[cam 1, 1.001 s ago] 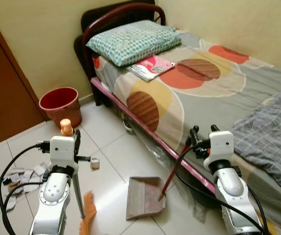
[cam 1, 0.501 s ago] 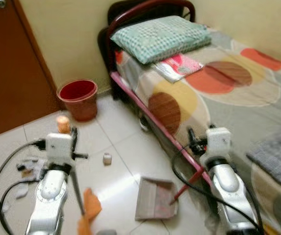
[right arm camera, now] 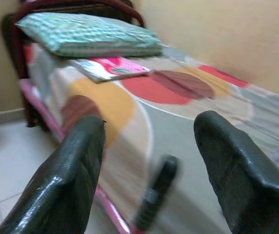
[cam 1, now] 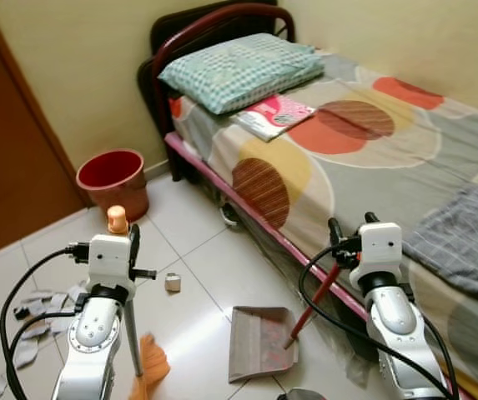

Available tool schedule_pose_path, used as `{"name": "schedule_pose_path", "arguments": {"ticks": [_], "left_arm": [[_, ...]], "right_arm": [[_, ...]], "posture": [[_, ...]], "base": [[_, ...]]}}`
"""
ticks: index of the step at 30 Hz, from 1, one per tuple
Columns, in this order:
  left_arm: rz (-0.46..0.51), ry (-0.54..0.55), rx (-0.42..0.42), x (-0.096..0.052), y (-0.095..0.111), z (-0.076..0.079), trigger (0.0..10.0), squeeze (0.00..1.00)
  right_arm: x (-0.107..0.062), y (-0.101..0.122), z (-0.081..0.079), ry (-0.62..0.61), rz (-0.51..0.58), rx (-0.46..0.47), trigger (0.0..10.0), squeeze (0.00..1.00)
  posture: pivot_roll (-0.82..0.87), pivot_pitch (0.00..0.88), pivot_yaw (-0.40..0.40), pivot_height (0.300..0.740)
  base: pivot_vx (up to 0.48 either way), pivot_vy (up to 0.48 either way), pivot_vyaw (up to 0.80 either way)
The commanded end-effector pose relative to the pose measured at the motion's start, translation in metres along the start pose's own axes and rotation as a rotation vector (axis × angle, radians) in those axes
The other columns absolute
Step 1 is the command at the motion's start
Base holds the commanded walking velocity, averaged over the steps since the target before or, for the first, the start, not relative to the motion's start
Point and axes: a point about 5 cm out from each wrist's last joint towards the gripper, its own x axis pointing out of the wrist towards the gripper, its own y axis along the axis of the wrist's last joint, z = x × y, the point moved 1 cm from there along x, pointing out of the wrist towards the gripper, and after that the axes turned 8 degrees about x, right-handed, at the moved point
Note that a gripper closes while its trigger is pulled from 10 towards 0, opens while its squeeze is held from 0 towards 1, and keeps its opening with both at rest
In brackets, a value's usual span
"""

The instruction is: Sweep floor

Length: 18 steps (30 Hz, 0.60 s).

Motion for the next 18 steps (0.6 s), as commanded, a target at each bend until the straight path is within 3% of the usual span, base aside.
{"name": "schedule_pose_path", "arguments": {"ticks": [1, 8, 18], "left_arm": [[0.04, 0.001, -0.003, 0.002, 0.01, -0.002, 10.0, 0.0], [0.04, -0.008, 0.003, 0.0, 0.011, -0.003, 10.0, 0.0], [0.035, -0.019, 0.016, -0.002, 0.011, -0.007, 10.0, 0.0]], "right_arm": [[0.006, 0.002, 0.006, -0.039, -0.005, 0.028, 10.0, 0.0], [0.016, 0.002, 0.02, -0.107, -0.019, 0.068, 10.0, 0.0], [0.023, -0.001, 0.02, -0.093, -0.043, 0.085, 10.0, 0.0]], "posture": [[-0.03, 0.023, 0.044, 0.74], [-0.02, 0.035, 0.051, 0.74], [-0.01, 0.044, 0.064, 0.74]], "base": [[0.0, 0.0, 0.0], [0.0, 0.0, 0.0], [0.0, 0.0, 0.0]]}}
